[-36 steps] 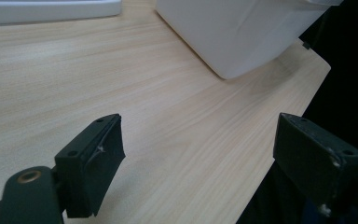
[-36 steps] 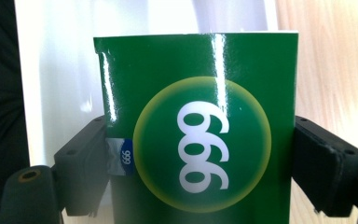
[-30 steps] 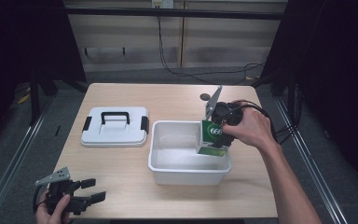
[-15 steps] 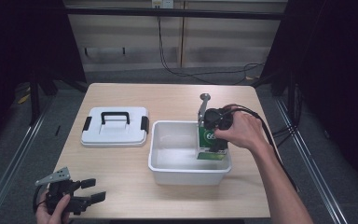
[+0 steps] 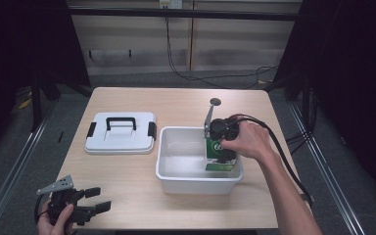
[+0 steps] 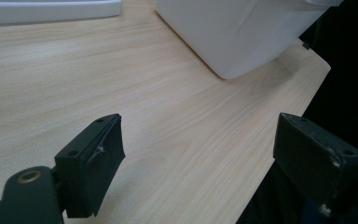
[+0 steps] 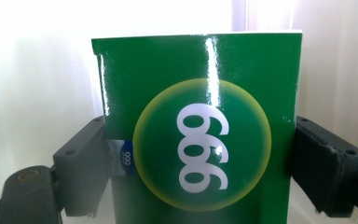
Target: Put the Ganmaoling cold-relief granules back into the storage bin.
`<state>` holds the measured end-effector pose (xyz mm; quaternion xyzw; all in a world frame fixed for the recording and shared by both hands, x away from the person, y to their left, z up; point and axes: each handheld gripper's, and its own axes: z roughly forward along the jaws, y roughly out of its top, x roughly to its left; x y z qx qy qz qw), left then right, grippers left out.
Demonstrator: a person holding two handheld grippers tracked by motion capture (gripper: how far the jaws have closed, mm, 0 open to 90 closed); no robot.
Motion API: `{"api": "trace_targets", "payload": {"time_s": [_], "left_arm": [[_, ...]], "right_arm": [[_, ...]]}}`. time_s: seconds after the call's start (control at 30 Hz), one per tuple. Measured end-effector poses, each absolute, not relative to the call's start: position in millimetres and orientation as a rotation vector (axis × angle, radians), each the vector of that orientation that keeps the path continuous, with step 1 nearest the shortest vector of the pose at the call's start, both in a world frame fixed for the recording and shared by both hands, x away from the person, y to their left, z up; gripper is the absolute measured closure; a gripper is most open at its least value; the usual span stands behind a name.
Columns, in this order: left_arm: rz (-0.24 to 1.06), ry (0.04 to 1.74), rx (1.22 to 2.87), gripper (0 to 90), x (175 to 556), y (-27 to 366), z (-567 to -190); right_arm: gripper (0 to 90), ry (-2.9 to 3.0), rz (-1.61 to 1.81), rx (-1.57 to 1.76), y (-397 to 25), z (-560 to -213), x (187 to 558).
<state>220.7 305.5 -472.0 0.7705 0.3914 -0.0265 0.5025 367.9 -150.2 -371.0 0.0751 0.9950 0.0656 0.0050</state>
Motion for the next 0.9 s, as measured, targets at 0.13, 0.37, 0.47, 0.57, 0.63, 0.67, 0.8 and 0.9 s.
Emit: {"api": "trace_targets", "payload": {"time_s": [0.13,0.37,0.47,0.57,0.63,0.67,0.8,0.9], "left_arm": [[-0.067,0.947,1.86,16.1,220.4,305.3,-471.9],[-0.064,0.945,1.862,16.1,220.6,305.5,-472.0],[-0.063,0.948,1.86,16.0,220.5,305.1,-472.0],[-0.063,0.946,1.86,16.0,220.3,305.3,-471.7],[-0.066,0.947,1.859,16.0,220.4,305.5,-471.9],[-0.067,0.947,1.859,16.1,220.4,305.5,-471.9],[-0.059,0.944,1.862,16.1,220.5,305.8,-471.6],[-0.059,0.944,1.862,16.0,220.5,305.9,-471.7]], "right_arm": [[14.4,3.126,0.189,0.26,-150.4,-376.3,367.9],[14.3,3.134,0.153,0.236,-149.0,-382.9,367.0],[14.4,3.141,0.145,0.24,-148.4,-385.4,367.0],[14.4,3.147,0.133,0.251,-148.1,-387.8,367.1],[14.3,3.147,0.129,0.239,-147.0,-391.1,367.7],[14.4,3.145,0.128,0.238,-146.7,-392.1,367.8],[14.4,3.15,0.125,0.248,-146.1,-397.6,368.5],[14.4,3.157,0.115,0.241,-146.0,-402.2,369.3]]}}
